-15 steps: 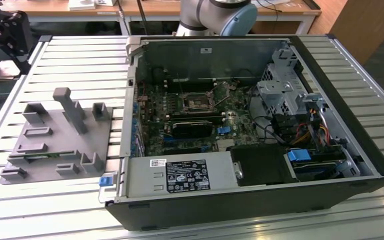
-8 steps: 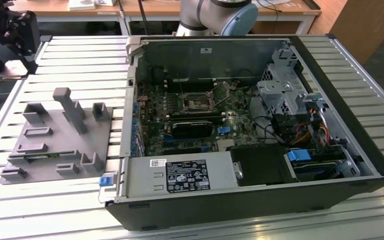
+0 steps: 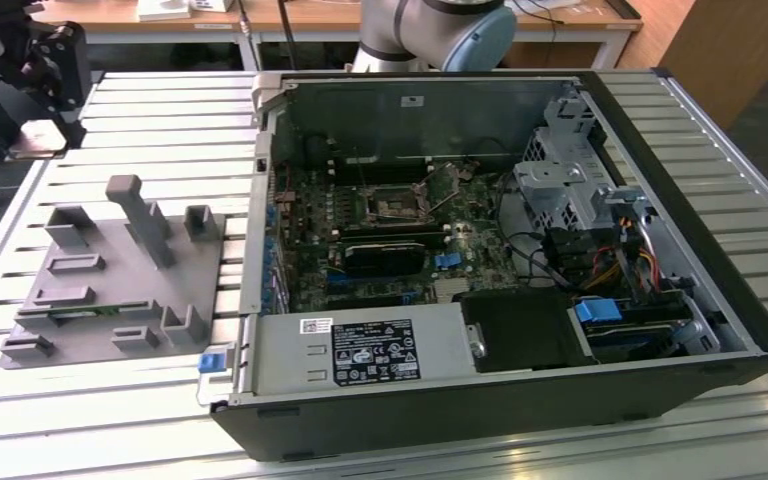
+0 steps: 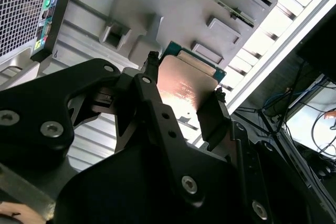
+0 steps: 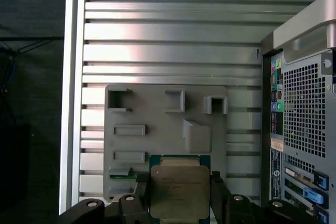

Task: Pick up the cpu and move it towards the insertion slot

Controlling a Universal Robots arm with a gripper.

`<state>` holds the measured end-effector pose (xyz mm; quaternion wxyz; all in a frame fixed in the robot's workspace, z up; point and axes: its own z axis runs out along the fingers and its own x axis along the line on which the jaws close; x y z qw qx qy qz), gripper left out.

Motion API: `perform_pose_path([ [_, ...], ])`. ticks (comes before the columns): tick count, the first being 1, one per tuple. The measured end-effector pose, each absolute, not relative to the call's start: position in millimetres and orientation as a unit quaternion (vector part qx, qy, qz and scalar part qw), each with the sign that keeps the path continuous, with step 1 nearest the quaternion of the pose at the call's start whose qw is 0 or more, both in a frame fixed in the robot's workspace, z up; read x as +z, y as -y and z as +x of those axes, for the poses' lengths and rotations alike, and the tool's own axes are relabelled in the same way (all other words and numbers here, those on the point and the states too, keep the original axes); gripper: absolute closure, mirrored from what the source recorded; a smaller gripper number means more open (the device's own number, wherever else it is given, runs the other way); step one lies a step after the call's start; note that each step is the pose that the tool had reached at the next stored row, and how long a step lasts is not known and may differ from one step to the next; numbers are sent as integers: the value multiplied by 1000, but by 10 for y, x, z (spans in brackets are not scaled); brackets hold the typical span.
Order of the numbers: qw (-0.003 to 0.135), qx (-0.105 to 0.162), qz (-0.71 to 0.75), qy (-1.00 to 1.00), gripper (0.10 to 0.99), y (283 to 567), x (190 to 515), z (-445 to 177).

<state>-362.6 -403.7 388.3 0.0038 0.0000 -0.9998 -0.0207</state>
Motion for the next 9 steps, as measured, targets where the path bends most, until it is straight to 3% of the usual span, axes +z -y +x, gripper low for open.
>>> perform_pose_path([
  [9, 4, -21, 0, 1000, 545, 4037, 3883, -3557],
])
